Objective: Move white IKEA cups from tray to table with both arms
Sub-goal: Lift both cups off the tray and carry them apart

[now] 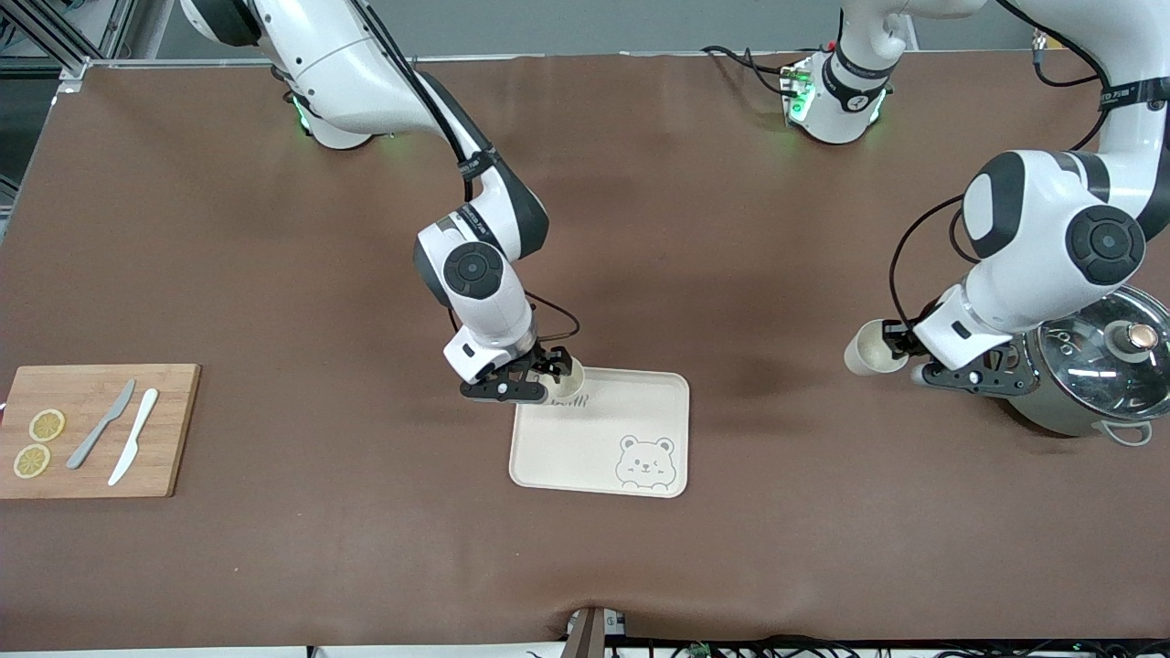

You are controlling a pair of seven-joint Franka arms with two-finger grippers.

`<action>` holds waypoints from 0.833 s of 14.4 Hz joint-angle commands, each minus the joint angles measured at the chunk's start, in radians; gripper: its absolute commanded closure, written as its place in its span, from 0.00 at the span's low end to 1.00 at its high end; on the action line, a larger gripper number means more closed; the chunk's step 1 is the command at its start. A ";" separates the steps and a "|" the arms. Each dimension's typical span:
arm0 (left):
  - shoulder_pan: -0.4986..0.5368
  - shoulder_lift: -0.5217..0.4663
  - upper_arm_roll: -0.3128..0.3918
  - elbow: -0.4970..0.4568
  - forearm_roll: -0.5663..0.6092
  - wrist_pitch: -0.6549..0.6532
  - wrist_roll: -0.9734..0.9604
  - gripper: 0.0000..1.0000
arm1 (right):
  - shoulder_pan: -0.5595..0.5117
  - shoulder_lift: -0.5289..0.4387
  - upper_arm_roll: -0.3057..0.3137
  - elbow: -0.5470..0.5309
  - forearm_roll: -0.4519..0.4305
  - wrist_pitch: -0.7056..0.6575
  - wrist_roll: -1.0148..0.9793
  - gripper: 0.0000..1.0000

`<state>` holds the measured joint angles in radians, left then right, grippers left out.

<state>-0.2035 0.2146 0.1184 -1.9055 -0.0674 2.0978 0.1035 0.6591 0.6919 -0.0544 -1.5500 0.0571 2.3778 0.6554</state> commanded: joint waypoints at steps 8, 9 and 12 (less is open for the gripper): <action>0.078 0.009 -0.014 -0.250 -0.100 0.343 0.209 1.00 | 0.046 0.047 -0.010 0.031 -0.016 0.012 0.030 0.00; 0.078 0.023 -0.014 -0.248 -0.100 0.349 0.211 1.00 | 0.047 0.049 -0.010 0.031 -0.016 0.026 0.035 0.00; 0.082 0.078 -0.014 -0.236 -0.109 0.364 0.211 1.00 | 0.047 0.049 -0.009 0.030 -0.014 0.046 0.035 0.00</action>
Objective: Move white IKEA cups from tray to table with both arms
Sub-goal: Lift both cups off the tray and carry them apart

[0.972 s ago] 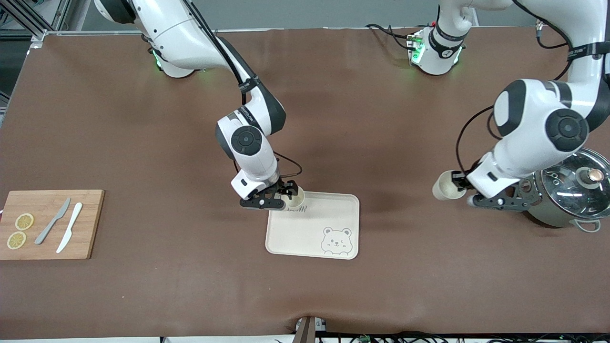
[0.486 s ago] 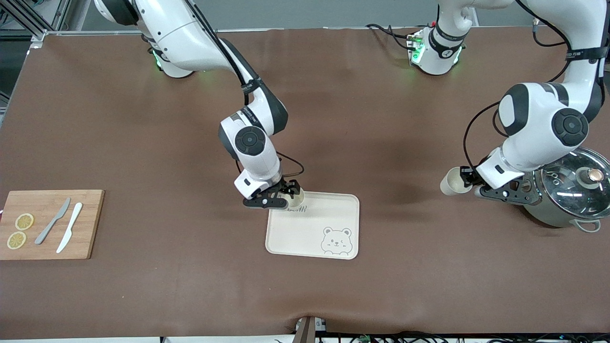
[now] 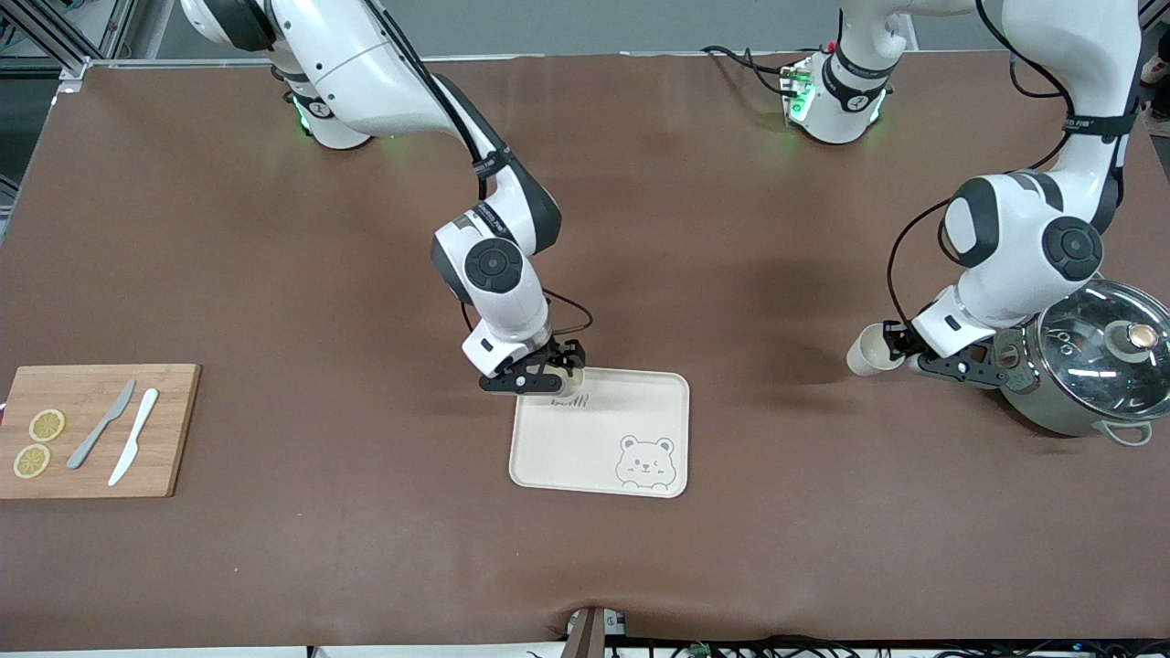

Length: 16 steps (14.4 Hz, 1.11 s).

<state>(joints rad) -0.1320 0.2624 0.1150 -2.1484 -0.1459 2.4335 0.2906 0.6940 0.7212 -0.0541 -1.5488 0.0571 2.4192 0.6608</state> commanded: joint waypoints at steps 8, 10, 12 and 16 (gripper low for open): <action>0.011 0.136 -0.014 0.010 -0.030 0.170 0.024 1.00 | 0.010 0.037 -0.010 0.029 -0.031 0.028 0.028 0.17; 0.012 0.138 -0.021 0.010 -0.030 0.170 0.024 1.00 | 0.010 0.037 -0.010 0.030 -0.031 0.028 0.028 0.35; 0.011 0.138 -0.021 0.012 -0.029 0.170 0.044 0.67 | 0.007 0.037 -0.010 0.032 -0.031 0.028 0.026 0.54; 0.009 0.127 -0.020 0.010 -0.032 0.170 0.056 0.00 | 0.005 0.037 -0.010 0.035 -0.033 0.028 0.023 0.85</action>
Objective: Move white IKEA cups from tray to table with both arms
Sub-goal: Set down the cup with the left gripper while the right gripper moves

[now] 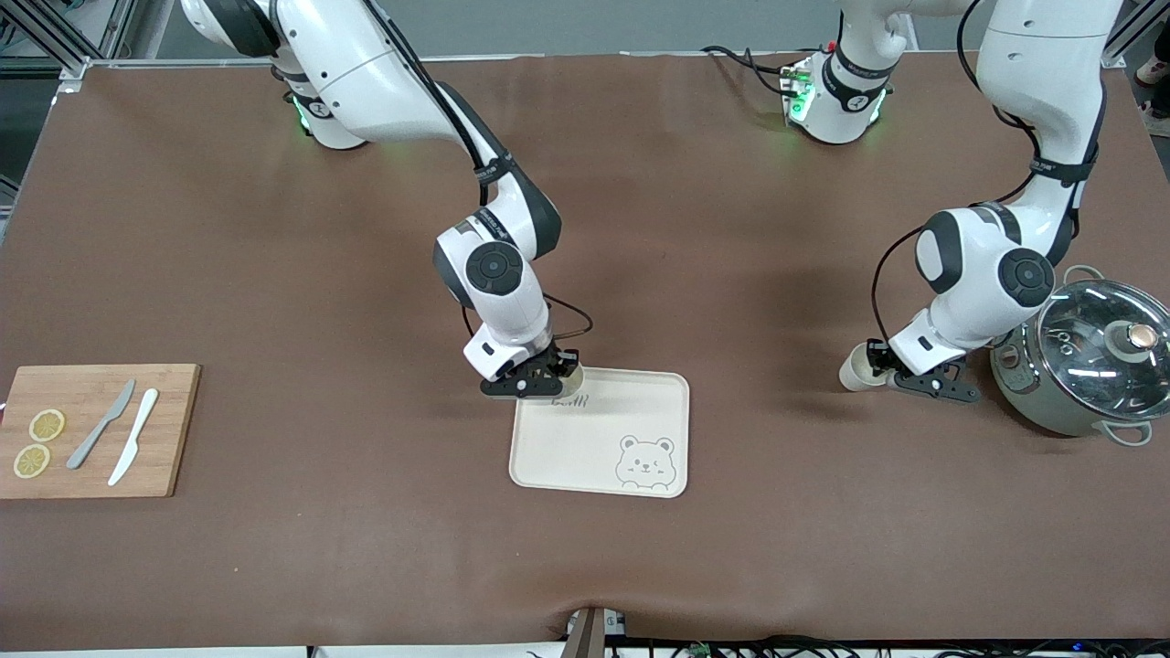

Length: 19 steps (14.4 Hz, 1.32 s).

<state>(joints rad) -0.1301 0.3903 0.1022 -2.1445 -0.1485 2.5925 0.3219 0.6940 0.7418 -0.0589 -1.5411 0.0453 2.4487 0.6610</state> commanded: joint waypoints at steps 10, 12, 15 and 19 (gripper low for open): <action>0.030 -0.114 0.002 0.040 -0.026 -0.130 0.025 0.00 | -0.047 -0.102 -0.004 0.089 -0.004 -0.173 -0.015 1.00; 0.032 -0.123 0.005 0.099 -0.023 -0.179 0.025 0.00 | -0.095 -0.195 -0.004 0.063 0.002 -0.290 -0.174 1.00; 0.032 -0.113 0.005 0.248 -0.014 -0.329 -0.071 0.00 | -0.171 -0.327 -0.004 0.003 0.005 -0.453 -0.343 1.00; 0.012 -0.074 0.002 0.444 -0.006 -0.505 -0.185 0.00 | -0.284 -0.507 -0.006 -0.213 -0.001 -0.453 -0.573 1.00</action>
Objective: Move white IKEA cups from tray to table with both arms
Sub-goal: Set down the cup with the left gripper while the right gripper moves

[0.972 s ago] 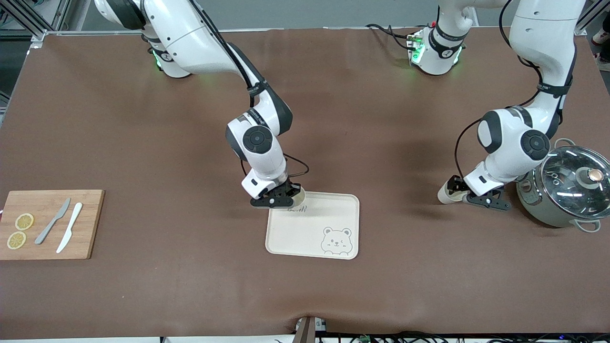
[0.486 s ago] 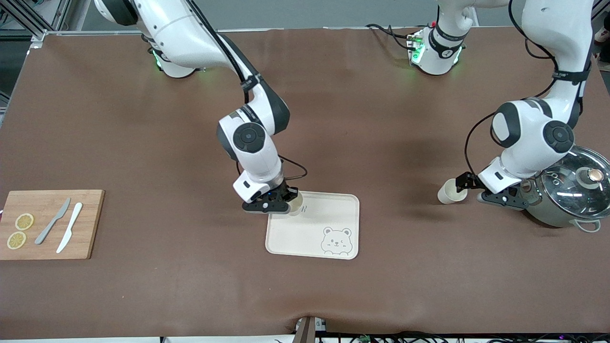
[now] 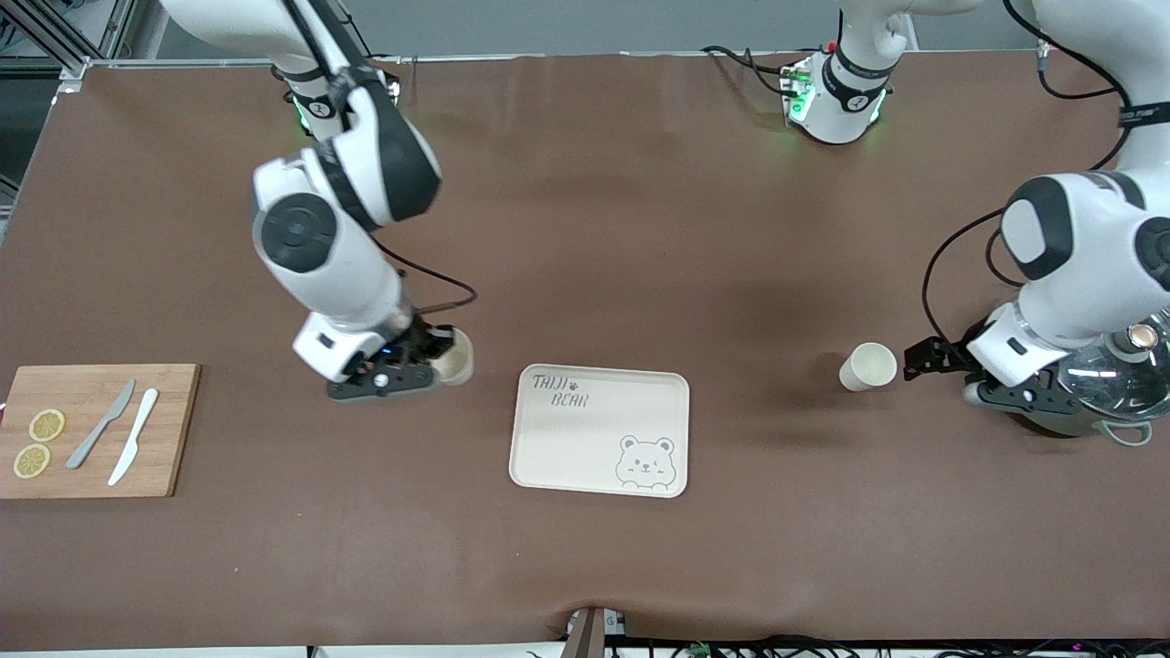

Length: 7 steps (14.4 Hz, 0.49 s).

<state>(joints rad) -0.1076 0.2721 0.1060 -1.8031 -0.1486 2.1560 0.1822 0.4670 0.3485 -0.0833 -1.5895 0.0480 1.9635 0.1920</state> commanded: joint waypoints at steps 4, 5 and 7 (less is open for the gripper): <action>-0.049 0.052 -0.009 0.171 0.000 -0.074 -0.107 0.00 | -0.210 -0.212 0.019 -0.349 -0.003 0.145 -0.389 1.00; -0.056 0.053 -0.006 0.188 0.003 -0.077 -0.127 0.00 | -0.243 -0.218 0.019 -0.375 -0.003 0.167 -0.443 1.00; -0.066 0.059 -0.009 0.249 0.038 -0.141 -0.150 0.00 | -0.306 -0.217 0.020 -0.412 -0.002 0.199 -0.532 1.00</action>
<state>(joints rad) -0.1684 0.3103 0.0958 -1.6405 -0.1435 2.0882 0.0646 0.2208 0.1734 -0.0859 -1.9274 0.0472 2.1241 -0.2634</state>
